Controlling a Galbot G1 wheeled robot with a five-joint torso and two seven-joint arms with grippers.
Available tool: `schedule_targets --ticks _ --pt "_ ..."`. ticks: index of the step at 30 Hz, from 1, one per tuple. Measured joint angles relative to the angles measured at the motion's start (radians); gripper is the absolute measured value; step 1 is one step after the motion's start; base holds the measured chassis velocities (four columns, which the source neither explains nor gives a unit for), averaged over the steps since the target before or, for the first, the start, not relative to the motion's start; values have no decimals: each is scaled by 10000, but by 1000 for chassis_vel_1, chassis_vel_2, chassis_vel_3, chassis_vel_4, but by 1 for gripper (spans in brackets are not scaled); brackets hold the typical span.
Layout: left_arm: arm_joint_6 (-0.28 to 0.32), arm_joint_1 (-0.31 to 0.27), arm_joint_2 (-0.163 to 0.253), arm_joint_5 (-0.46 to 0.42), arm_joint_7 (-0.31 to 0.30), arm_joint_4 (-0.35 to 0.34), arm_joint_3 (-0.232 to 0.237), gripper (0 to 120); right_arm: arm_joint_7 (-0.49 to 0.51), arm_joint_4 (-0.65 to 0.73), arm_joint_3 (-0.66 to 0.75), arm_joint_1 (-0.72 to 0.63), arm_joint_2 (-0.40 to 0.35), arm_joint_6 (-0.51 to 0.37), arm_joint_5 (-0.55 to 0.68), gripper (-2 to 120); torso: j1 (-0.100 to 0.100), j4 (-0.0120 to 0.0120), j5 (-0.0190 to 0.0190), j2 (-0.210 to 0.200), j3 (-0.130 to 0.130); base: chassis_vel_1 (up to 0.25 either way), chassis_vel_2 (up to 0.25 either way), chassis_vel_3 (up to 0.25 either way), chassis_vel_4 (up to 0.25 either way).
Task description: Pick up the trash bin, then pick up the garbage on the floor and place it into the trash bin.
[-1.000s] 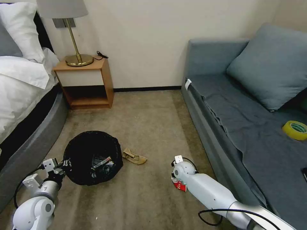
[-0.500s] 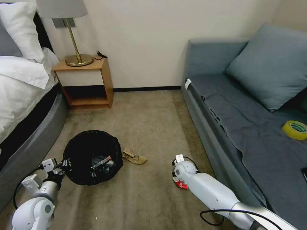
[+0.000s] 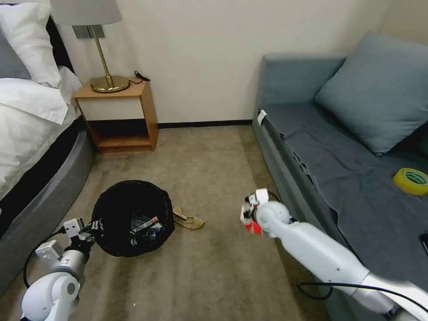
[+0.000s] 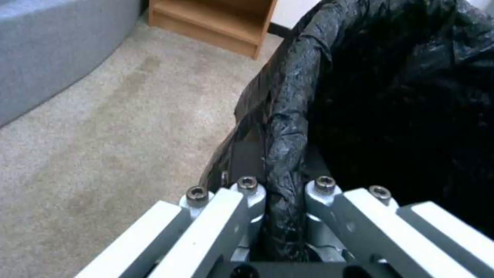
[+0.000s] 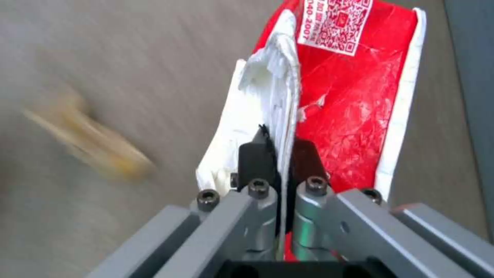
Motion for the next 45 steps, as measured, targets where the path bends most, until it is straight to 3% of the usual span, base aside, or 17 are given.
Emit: schedule_targets --ticks 9,14,16,18,23,39,45 --pt "122 31 -118 108 -53 -212 163 4 -486 2257 -364 832 97 1131 1283 0 0 0 0 -1 0 0 0 0 0" --pt "170 40 -156 128 -85 -327 166 4 -528 2869 -840 1399 451 1468 1693 0 0 2 -1 0 0 0 0 0 0" --pt "222 40 -181 128 -111 -421 141 4 -530 3190 -1401 1879 1051 1576 1974 0 0 2 -2 0 0 0 0 0 0" --pt "271 53 -224 99 -136 -521 93 4 -475 3187 -1948 1984 2069 1608 2143 0 0 4 0 0 0 0 0 0 0" --pt "329 89 -232 -5 -168 -594 0 4 -639 2707 -2675 1834 2879 1555 1743 0 0 4 -2 0 0 0 0 0 0" --pt "357 196 -133 -279 -167 -543 -158 4 -900 1719 -3514 1098 3482 1188 677 1 0 1 1 1 0 0 0 0 0" --pt "356 167 -117 -319 -161 -516 -98 4 -783 1740 -3512 1049 3478 1135 619 20 0 0 1 1 0 0 0 0 0"
